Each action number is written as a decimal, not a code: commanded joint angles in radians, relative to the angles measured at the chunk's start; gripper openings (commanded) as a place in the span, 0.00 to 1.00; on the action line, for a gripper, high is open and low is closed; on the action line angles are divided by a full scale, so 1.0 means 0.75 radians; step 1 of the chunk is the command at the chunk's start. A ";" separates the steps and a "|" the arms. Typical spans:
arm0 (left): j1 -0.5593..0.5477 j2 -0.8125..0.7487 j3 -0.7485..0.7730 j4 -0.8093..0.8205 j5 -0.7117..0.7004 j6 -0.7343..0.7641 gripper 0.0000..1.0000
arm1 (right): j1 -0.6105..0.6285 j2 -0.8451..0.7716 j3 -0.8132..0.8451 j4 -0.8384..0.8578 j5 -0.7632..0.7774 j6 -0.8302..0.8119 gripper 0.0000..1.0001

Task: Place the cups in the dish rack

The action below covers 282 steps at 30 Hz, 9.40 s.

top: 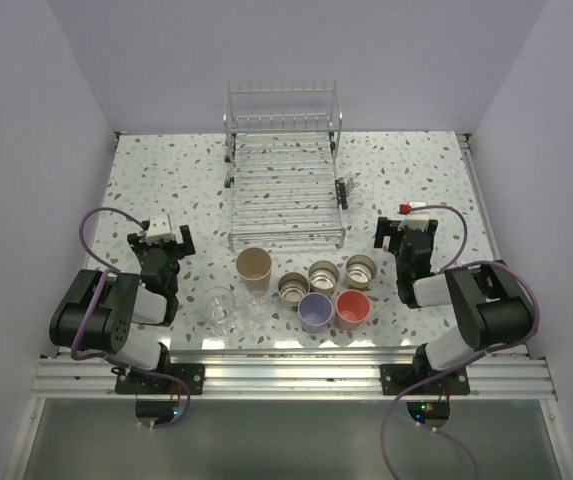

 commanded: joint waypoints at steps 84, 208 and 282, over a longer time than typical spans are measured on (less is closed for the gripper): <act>-0.033 -0.586 0.498 -1.136 -0.159 -0.465 1.00 | 0.094 -1.271 0.523 -1.829 -0.299 0.593 0.98; -0.655 -0.818 1.282 -1.724 0.690 -0.651 0.00 | 0.094 -0.760 0.758 -0.955 -1.262 1.598 0.98; -0.761 -0.697 0.653 -0.817 0.506 -0.802 0.70 | 0.503 -0.707 0.884 -1.057 -0.759 1.471 0.00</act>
